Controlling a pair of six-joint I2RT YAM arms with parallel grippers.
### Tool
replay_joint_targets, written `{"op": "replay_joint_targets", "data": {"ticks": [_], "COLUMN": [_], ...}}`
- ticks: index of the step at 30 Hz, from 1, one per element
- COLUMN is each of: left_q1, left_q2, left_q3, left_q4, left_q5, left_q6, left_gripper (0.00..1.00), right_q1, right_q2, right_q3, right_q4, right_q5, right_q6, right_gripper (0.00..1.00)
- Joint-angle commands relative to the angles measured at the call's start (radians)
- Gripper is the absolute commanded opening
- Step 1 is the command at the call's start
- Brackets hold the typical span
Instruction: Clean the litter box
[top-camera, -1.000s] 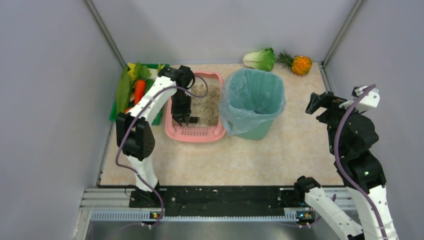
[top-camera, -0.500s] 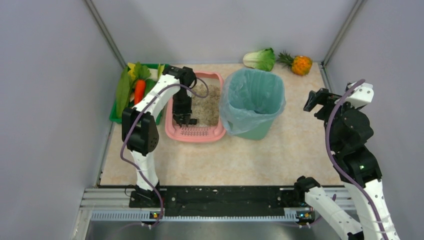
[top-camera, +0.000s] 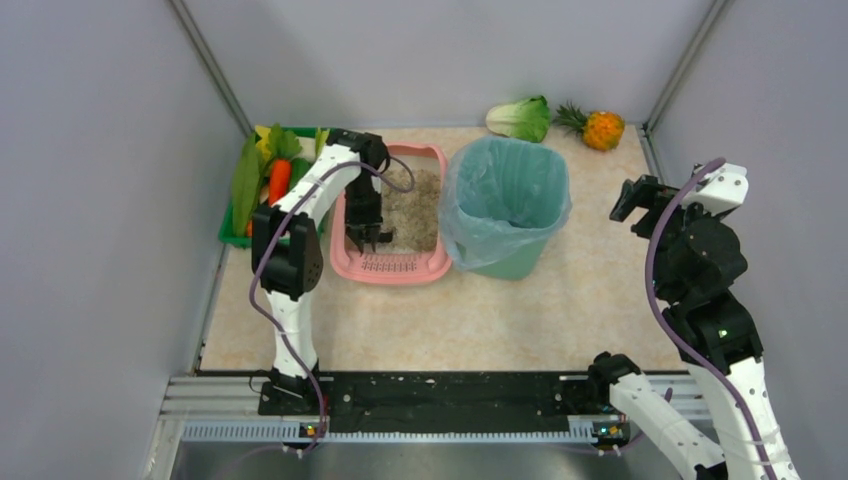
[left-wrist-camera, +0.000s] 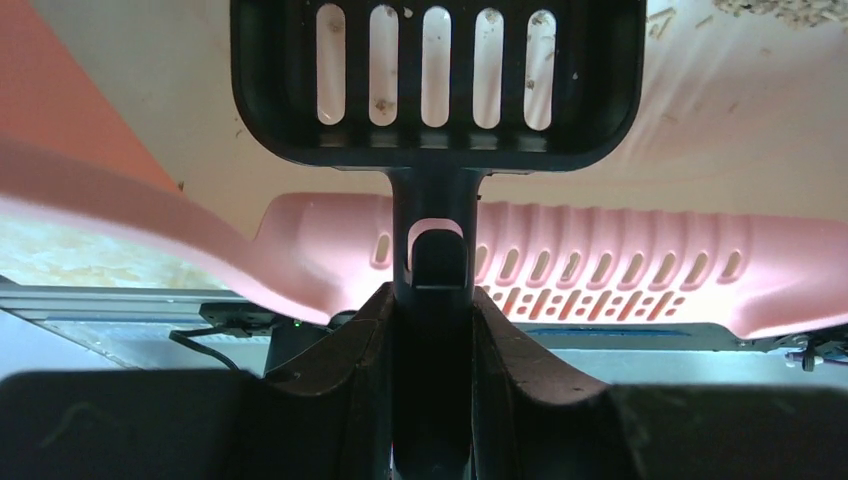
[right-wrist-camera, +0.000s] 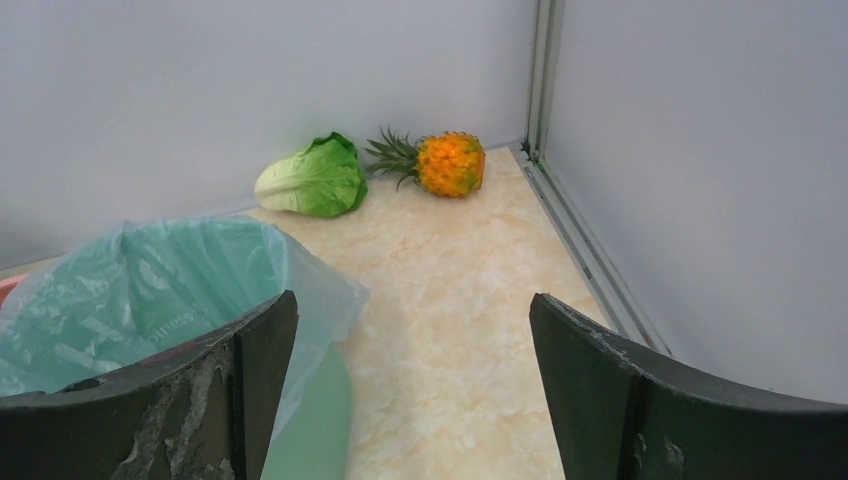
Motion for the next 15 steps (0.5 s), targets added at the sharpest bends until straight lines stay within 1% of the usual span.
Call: {"op": "replay_joint_targets", "data": {"ticks": [1,15], "left_q1": [0.014,0.026], "left_q2": [0.055,0.152], "left_q3": [0.025,0.134], "left_q4": [0.05,0.098], "left_q5": [-0.019,-0.025], "left_q6": [0.014,0.026], "left_gripper": [0.0,0.0], "right_q1": [0.009,0.009], "right_q2": [0.0,0.01], "right_q3": [-0.005,-0.006], "right_q4": [0.039,0.049], "right_q5": [0.021,0.02], "right_q6": [-0.014,-0.009], "right_gripper": [0.87,0.87]}}
